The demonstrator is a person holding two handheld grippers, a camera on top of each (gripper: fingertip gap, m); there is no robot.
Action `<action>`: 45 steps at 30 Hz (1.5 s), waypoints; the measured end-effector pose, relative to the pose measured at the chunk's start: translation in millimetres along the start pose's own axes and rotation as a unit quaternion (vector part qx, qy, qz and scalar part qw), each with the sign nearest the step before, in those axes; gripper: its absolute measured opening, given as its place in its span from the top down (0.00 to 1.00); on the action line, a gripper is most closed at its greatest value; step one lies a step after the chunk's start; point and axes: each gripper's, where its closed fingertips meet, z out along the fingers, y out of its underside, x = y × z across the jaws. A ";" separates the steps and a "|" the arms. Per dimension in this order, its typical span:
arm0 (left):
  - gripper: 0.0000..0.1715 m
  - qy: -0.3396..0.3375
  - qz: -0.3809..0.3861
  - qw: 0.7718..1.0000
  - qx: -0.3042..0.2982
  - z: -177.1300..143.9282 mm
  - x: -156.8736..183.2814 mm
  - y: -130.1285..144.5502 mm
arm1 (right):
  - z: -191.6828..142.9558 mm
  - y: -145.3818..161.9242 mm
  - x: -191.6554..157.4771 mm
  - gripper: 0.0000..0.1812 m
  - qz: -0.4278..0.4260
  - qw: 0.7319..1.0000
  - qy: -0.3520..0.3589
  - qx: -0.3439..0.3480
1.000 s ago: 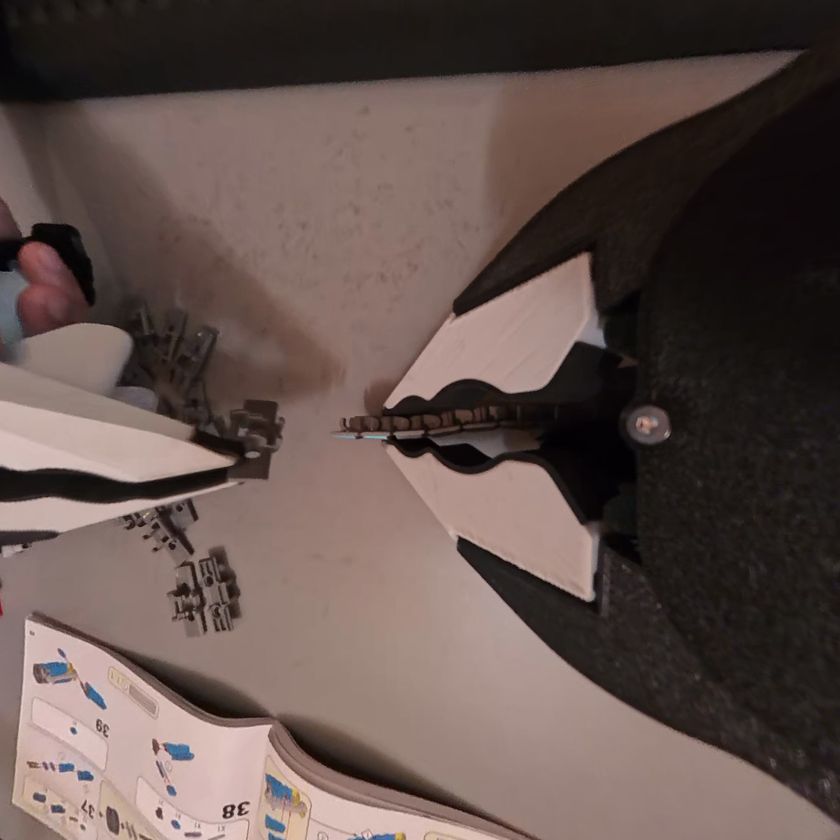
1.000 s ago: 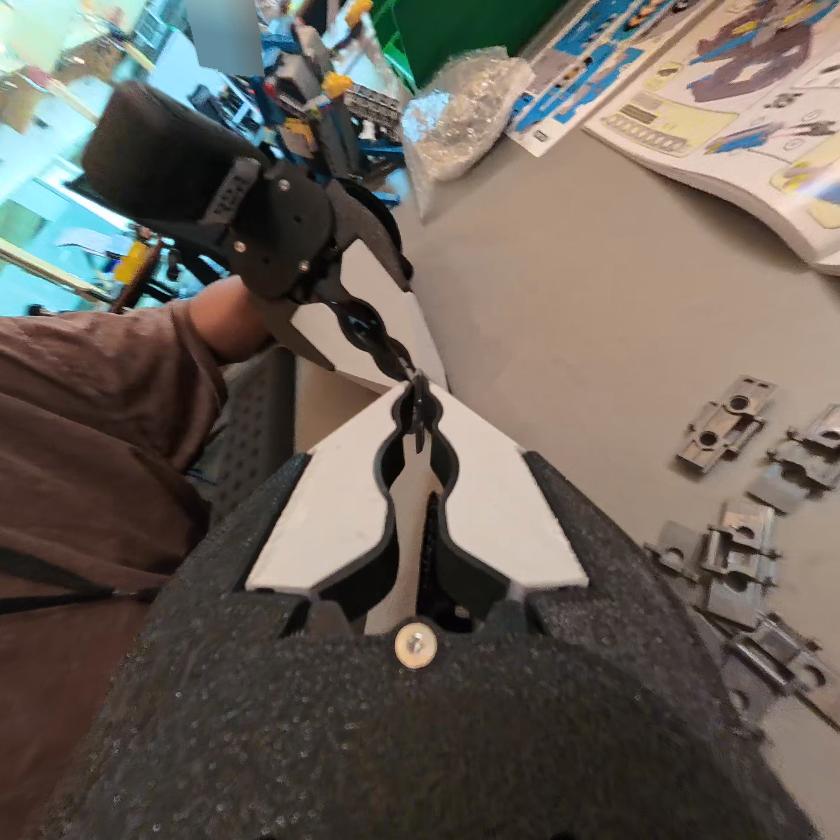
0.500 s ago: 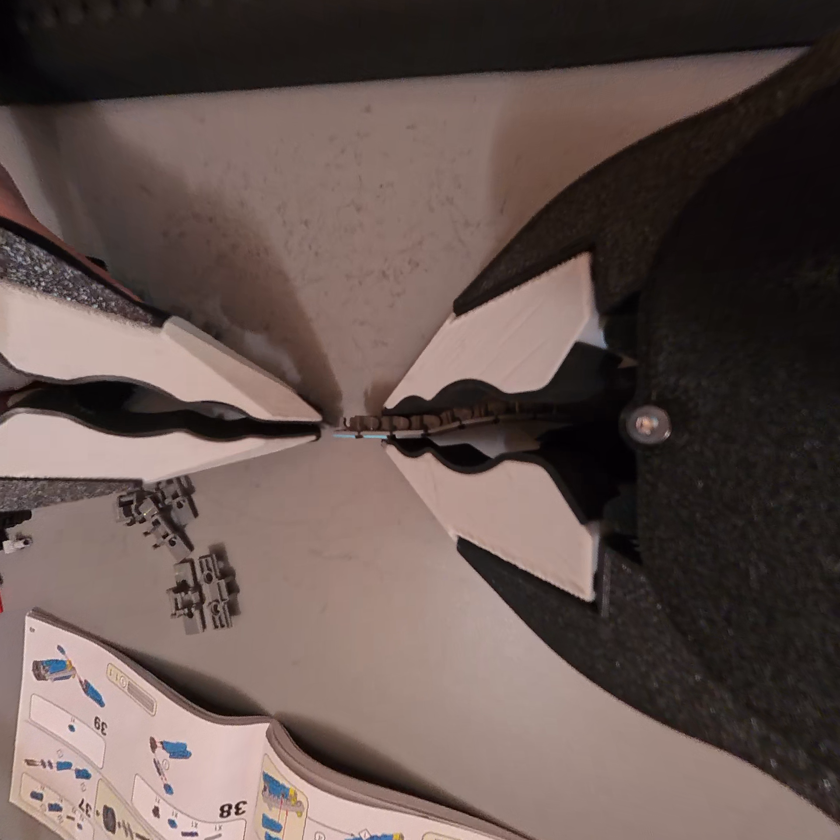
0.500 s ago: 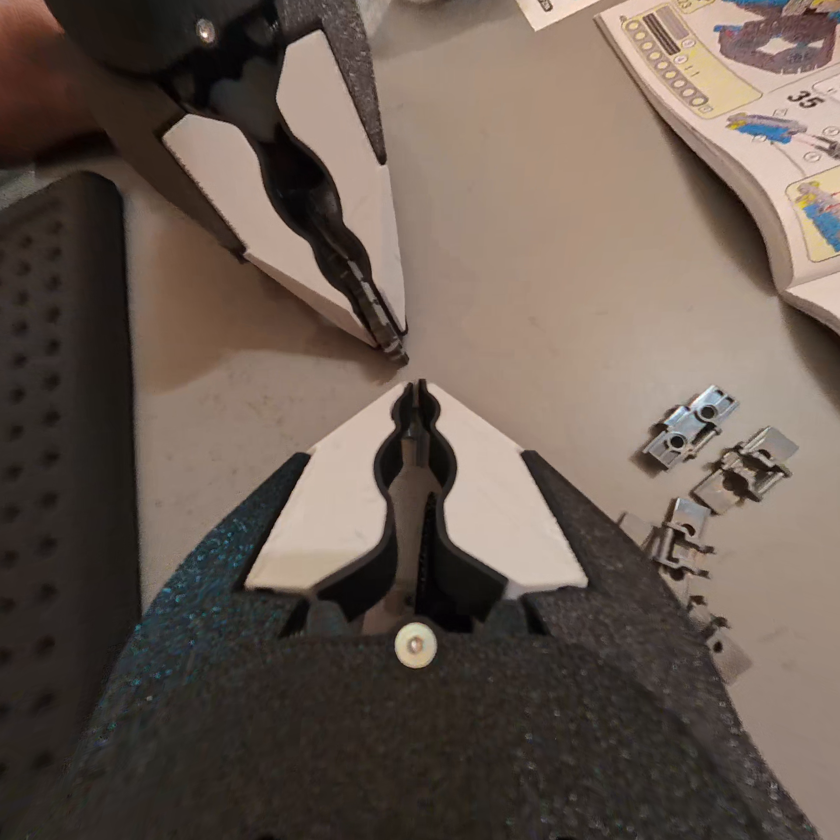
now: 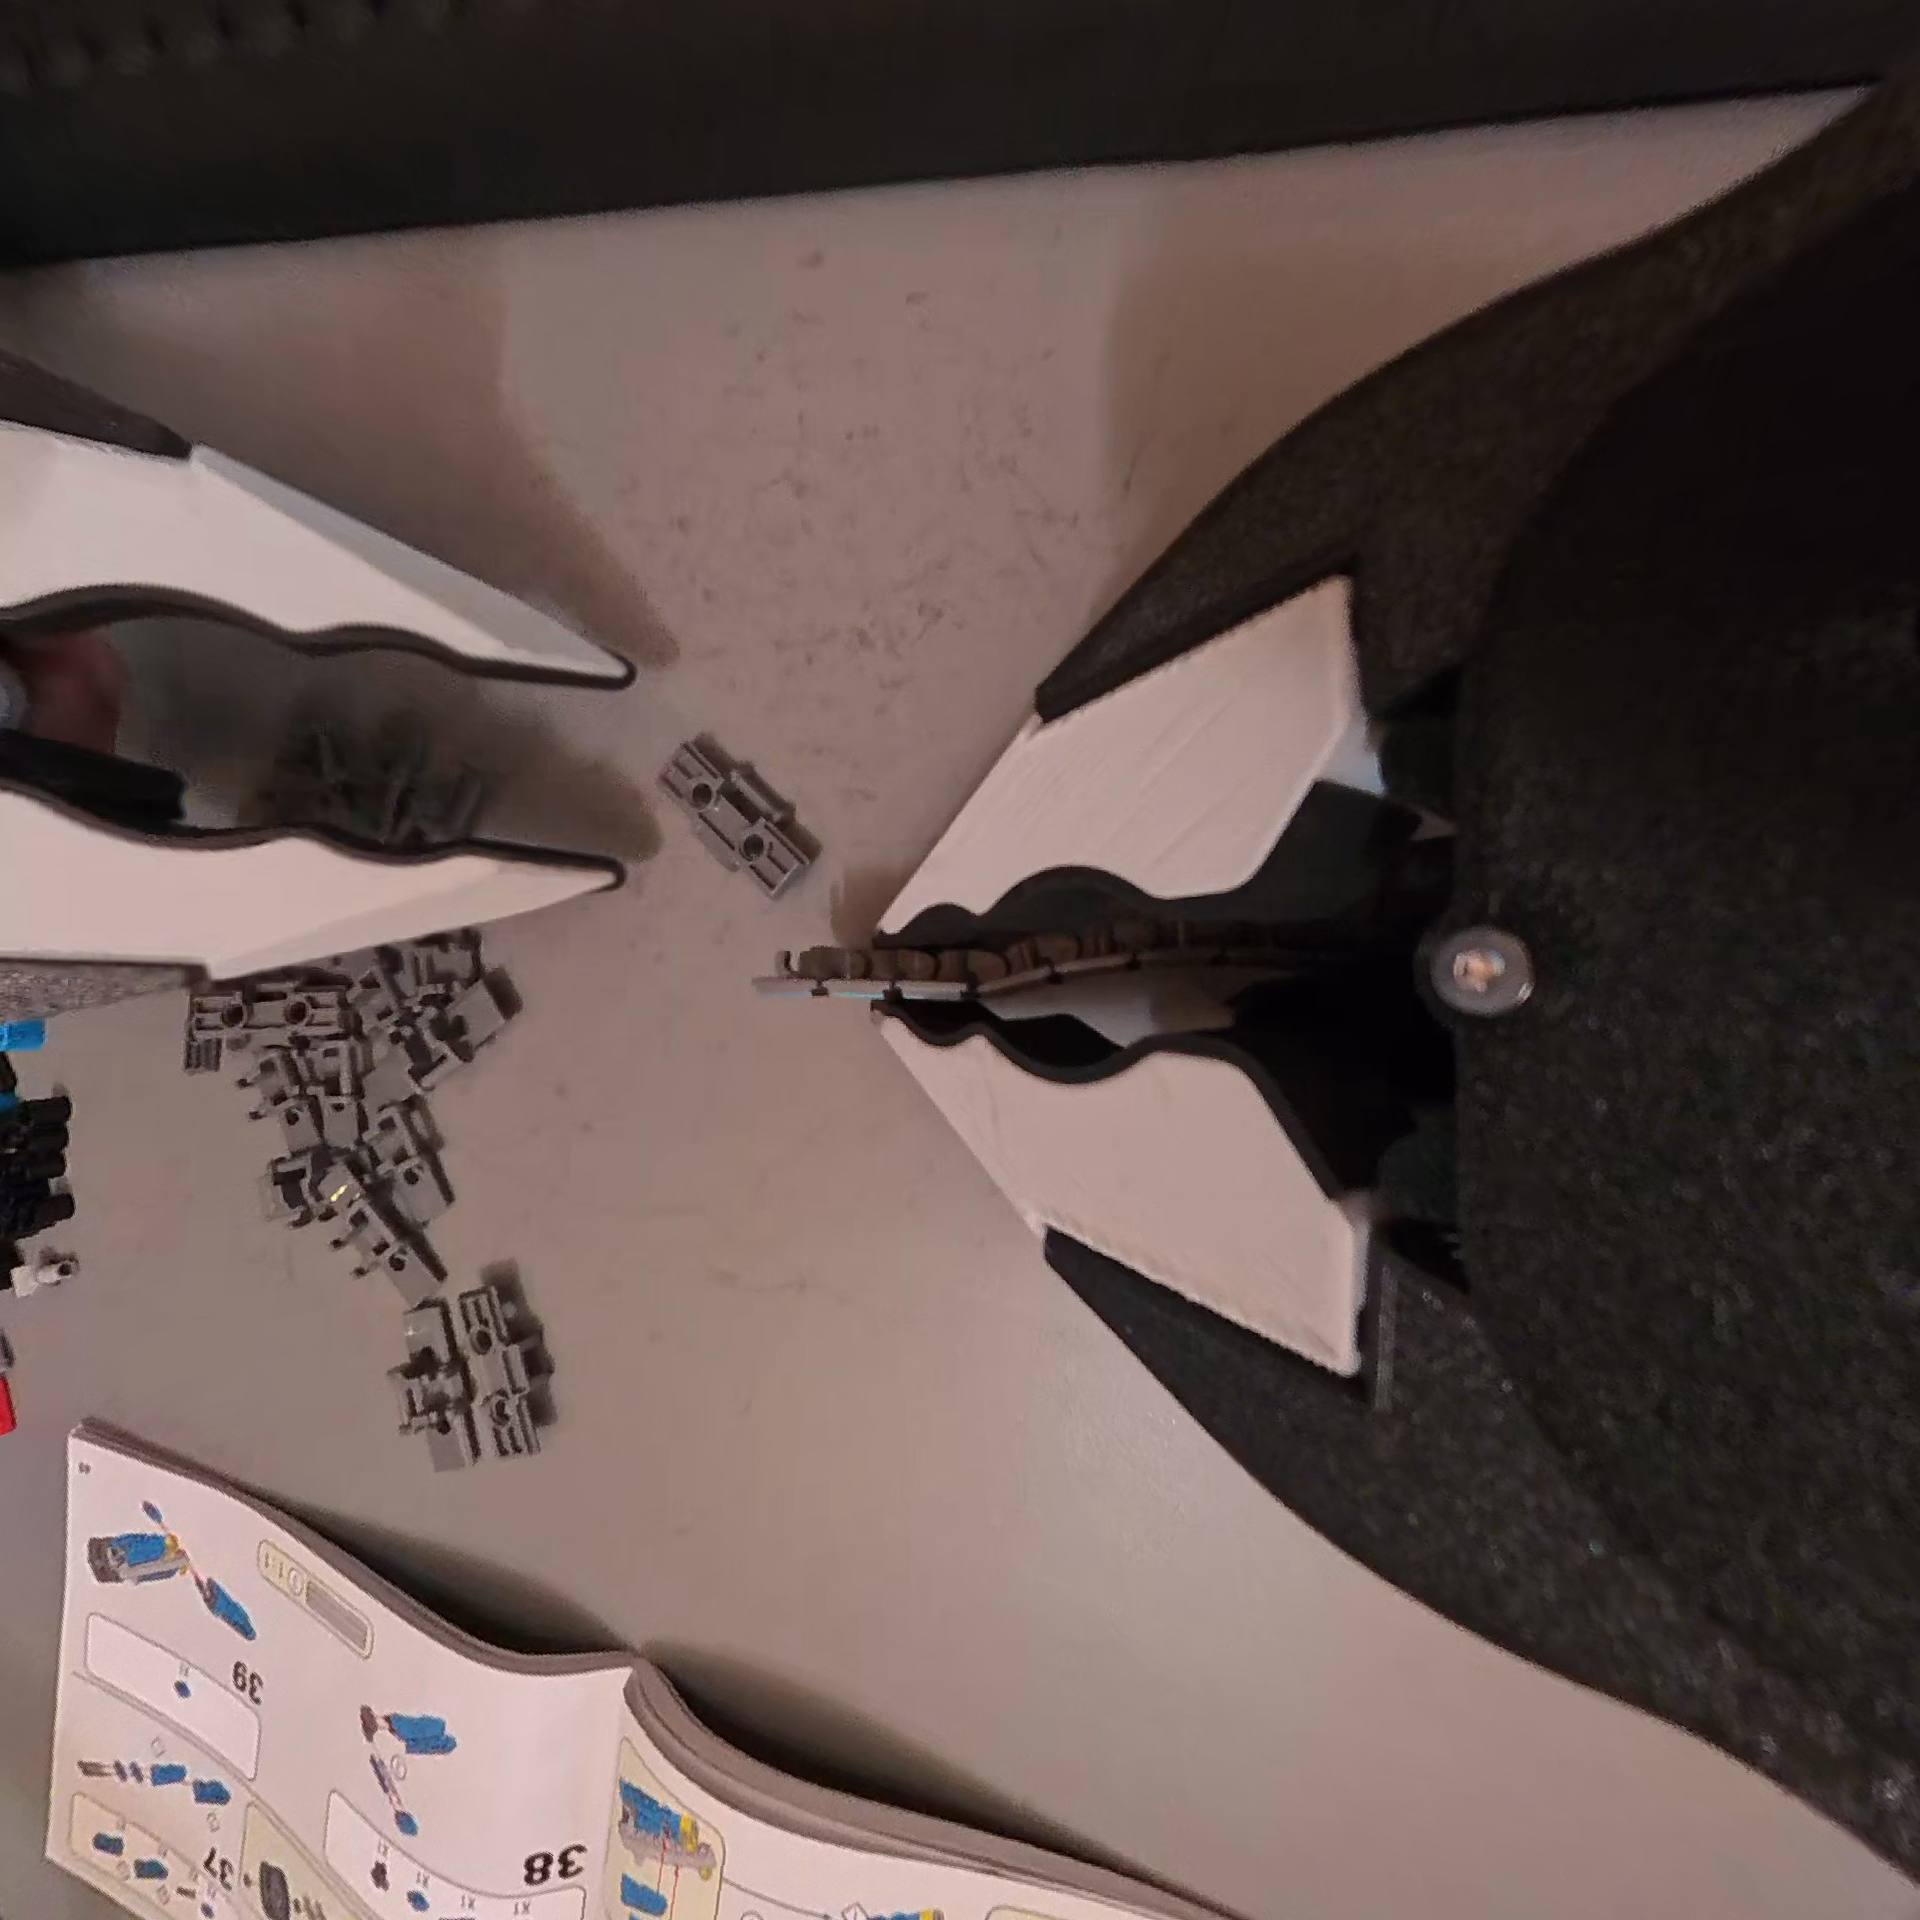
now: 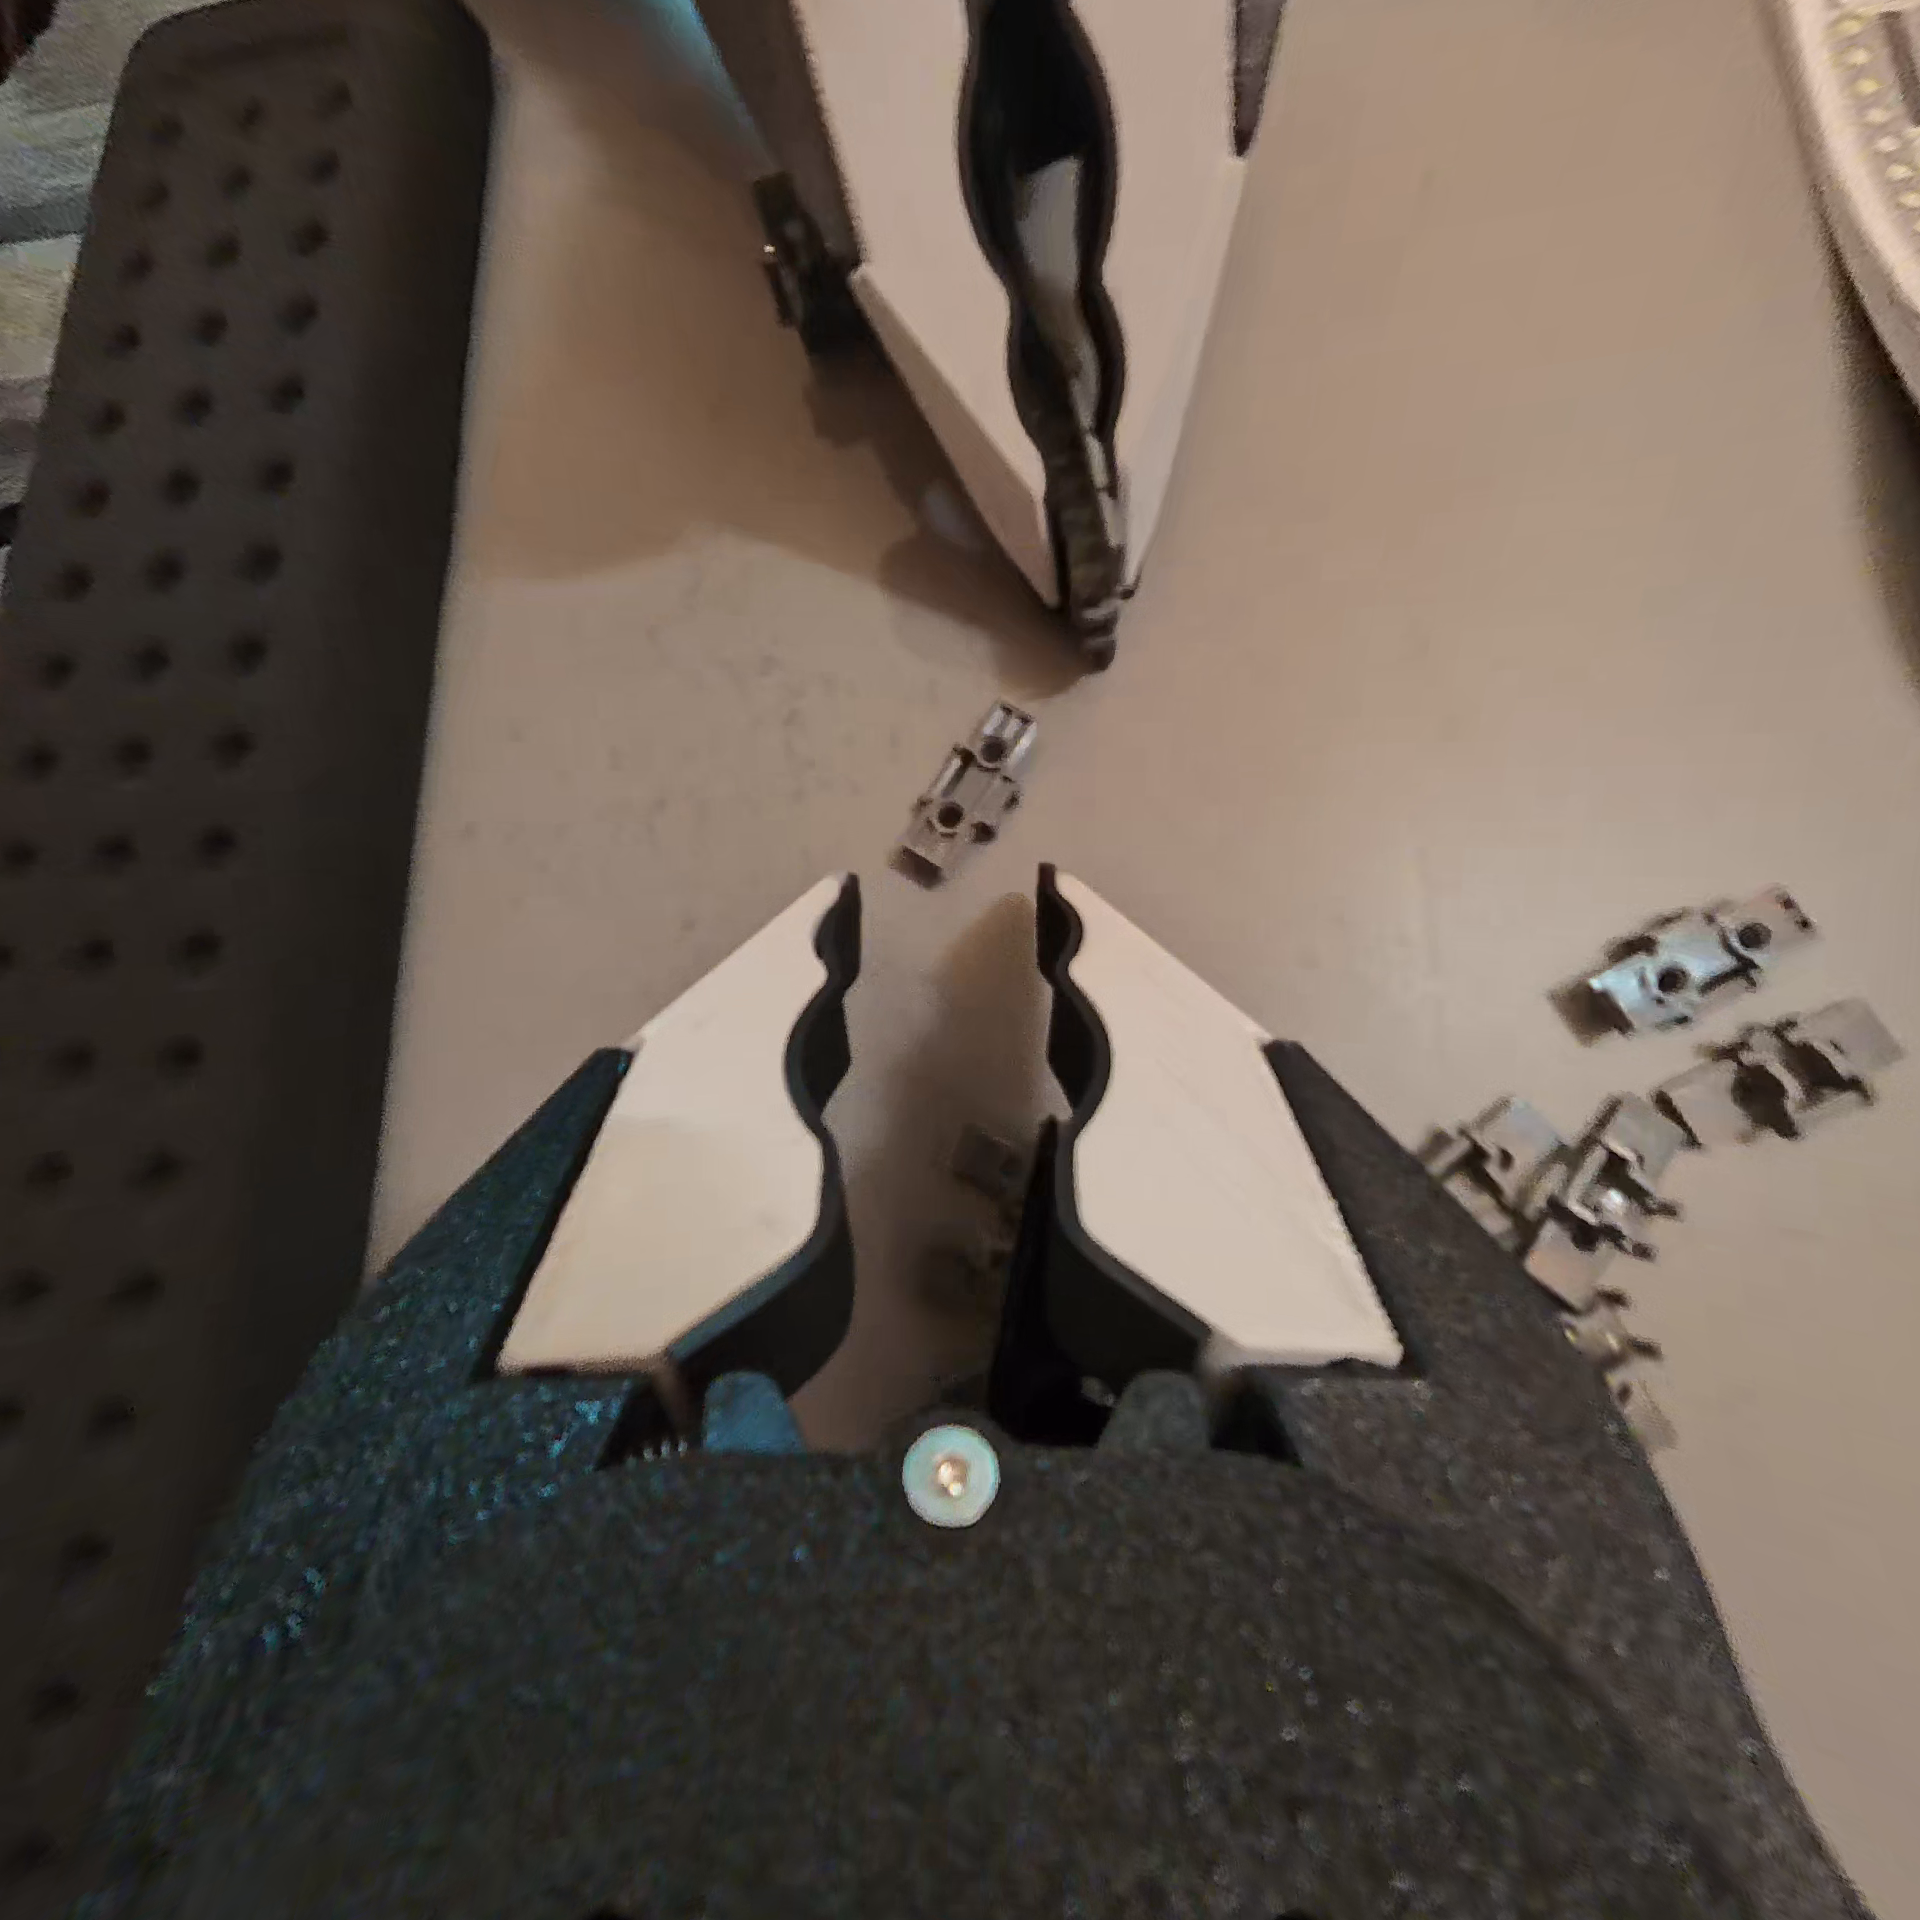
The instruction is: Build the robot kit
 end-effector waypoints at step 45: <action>0.96 -0.032 -0.072 0.997 -0.013 19.6 8.4 -12.7 | -1.6 -26.1 29.9 0.95 0.268 0.961 -0.007 0.074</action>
